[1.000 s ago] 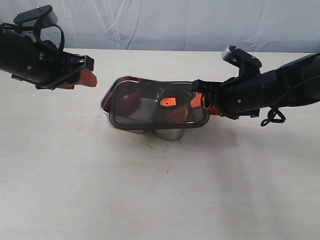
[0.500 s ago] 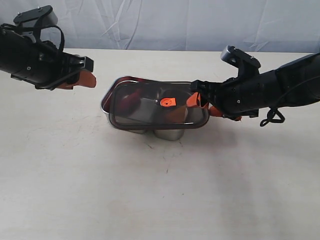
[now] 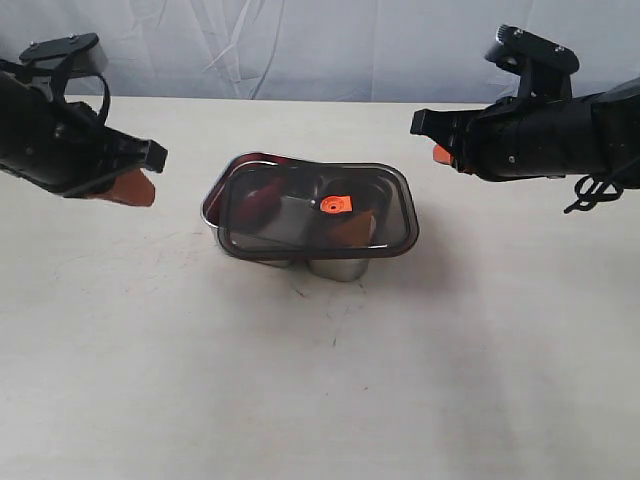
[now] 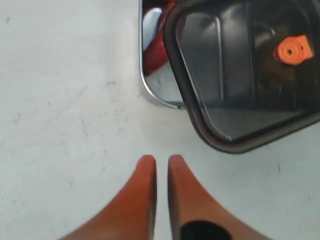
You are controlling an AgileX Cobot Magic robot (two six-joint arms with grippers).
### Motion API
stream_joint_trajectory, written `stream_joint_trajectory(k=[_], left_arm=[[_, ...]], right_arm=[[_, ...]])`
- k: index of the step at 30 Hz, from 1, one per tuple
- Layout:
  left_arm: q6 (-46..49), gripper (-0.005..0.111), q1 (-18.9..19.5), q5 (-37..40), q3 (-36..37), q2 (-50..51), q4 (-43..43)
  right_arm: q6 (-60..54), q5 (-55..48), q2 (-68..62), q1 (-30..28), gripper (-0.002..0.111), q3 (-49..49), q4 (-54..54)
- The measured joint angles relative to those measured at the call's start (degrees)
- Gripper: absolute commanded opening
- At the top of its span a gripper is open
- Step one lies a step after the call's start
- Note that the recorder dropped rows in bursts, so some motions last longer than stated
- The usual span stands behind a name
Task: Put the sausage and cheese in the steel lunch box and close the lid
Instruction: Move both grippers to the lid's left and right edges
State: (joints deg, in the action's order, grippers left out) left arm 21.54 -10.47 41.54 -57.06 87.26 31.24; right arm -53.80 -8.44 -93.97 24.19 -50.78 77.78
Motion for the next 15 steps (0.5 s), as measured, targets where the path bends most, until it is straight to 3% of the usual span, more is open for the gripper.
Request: stream_joint_trajectory(k=[3,7,11,15], left_arm=[[1.5,0.000,-0.6,2.6,1.4,0.0,0.2],[8.9,0.000,-5.7,2.9,5.5,0.9,9.9],[10.4,0.000,-9.3,0.5,5.6,5.8,13.4],[10.6,0.000,-10.1,-3.3,5.6,8.9,14.3]], right_arm=[[0.0,-0.2,0.0,0.0,0.000,0.0,-1.0],[0.0,-0.2,0.0,0.0,0.000,0.0,-1.2],[0.0,-0.2,0.0,0.0,0.000,0.0,-2.2],[0.0,-0.2,0.0,0.0,0.000,0.0,-2.2]])
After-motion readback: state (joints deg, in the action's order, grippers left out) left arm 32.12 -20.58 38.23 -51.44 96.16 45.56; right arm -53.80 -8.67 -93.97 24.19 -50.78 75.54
